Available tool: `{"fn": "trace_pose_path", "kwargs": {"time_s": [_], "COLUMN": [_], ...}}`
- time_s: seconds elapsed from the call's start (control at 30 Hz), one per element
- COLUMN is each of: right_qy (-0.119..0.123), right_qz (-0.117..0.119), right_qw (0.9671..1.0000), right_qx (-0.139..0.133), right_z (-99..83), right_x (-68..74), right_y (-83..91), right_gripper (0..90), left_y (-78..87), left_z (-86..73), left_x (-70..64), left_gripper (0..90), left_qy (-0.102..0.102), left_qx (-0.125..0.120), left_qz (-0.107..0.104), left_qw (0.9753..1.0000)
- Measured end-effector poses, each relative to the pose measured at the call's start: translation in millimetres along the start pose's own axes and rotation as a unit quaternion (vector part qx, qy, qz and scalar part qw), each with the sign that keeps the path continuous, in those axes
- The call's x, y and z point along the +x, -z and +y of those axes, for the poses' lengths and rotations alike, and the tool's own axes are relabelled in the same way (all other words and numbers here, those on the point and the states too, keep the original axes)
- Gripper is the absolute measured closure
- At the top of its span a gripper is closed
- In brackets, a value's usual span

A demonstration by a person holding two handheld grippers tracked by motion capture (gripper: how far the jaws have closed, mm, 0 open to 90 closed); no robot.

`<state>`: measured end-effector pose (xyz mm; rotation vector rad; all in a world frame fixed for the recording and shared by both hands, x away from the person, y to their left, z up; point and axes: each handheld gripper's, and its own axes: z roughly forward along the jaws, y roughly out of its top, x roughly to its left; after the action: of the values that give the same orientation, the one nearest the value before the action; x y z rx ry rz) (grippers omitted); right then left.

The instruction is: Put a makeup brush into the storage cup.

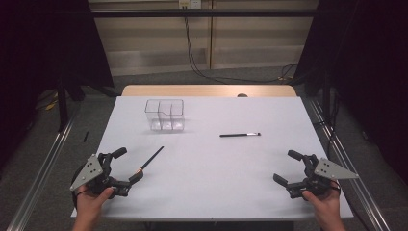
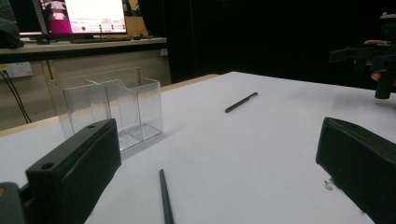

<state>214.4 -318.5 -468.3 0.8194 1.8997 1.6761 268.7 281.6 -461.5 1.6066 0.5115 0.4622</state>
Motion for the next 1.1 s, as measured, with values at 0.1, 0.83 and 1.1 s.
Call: {"fn": "trace_pose_path", "kwargs": {"time_s": [0.1, 0.83, 1.1], "right_qy": [0.000, 0.001, 0.001], "right_qz": [0.000, 0.002, 0.003], "right_qw": [1.0000, 1.0000, 1.0000], "right_qx": [0.000, 0.002, 0.004], "right_z": [-0.3, -1.0, -1.0], "right_x": [0.0, 0.1, 0.4], "right_y": [0.0, -0.2, -0.6], "right_gripper": [0.0, 0.0, 0.0], "left_y": [-1.3, -20.9, -28.8], "left_z": [0.5, 9.4, 11.5], "left_x": [0.5, 4.1, 7.0], "left_gripper": [0.0, 0.0, 0.0], "left_qy": [0.003, 0.006, 0.011], "left_qx": [-0.002, 0.004, 0.007], "left_qz": [0.000, 0.007, 0.006], "left_qw": [1.0000, 0.9999, 0.9999]}}
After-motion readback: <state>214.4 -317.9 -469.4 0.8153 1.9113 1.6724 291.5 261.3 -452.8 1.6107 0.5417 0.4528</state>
